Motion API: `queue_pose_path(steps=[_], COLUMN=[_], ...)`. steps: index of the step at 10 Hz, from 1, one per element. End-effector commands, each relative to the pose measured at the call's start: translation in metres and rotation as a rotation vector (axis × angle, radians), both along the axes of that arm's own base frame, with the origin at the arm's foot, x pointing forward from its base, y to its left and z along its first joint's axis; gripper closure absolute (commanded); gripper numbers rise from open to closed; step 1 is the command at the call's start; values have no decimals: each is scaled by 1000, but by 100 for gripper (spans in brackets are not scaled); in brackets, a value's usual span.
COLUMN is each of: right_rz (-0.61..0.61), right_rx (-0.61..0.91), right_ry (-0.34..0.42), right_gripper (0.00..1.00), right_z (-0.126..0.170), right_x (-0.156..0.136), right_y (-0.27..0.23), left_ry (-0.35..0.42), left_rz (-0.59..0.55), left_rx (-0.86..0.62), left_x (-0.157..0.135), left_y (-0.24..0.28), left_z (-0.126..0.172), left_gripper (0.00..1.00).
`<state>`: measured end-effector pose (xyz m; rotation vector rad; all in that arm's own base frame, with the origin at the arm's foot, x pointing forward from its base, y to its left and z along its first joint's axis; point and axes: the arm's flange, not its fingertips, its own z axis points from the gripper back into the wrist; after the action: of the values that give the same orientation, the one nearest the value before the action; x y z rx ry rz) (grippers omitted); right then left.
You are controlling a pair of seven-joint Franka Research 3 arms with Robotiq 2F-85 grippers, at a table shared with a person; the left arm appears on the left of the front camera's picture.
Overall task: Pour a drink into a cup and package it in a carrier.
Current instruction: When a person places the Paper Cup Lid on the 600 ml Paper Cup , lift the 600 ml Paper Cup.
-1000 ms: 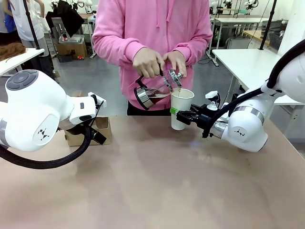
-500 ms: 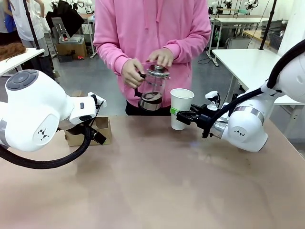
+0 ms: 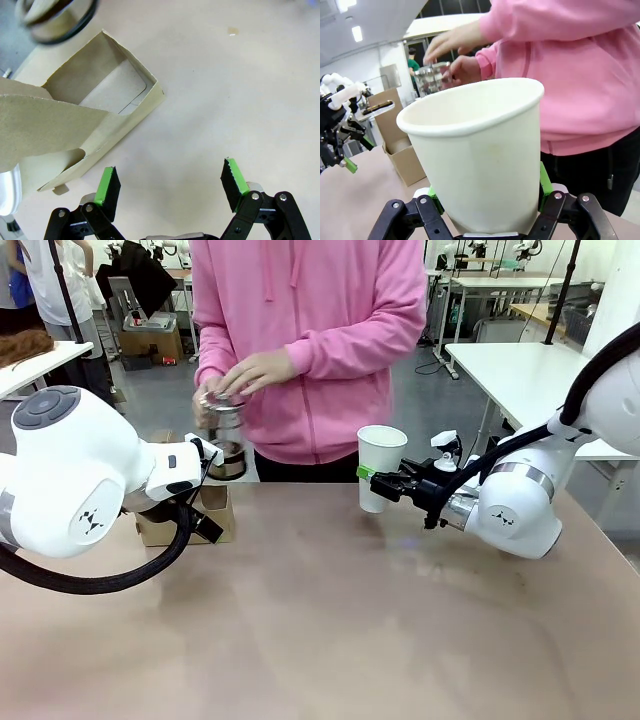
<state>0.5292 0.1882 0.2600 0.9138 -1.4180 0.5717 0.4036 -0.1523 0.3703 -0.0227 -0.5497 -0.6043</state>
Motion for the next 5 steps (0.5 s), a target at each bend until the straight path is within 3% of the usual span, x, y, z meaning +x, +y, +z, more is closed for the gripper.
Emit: queue_pose_path(steps=[1, 5], right_rz=[3, 3], right_rx=[-14, -14], right_ry=[2, 2], right_gripper=[20, 20], right_z=[2, 2], right_x=[0, 0], right_y=[1, 1], left_ry=[0, 0], left_rz=[0, 0], left_rx=[-2, -2], left_x=[0, 0], left_y=[0, 0], left_z=[0, 0], left_gripper=[0, 0])
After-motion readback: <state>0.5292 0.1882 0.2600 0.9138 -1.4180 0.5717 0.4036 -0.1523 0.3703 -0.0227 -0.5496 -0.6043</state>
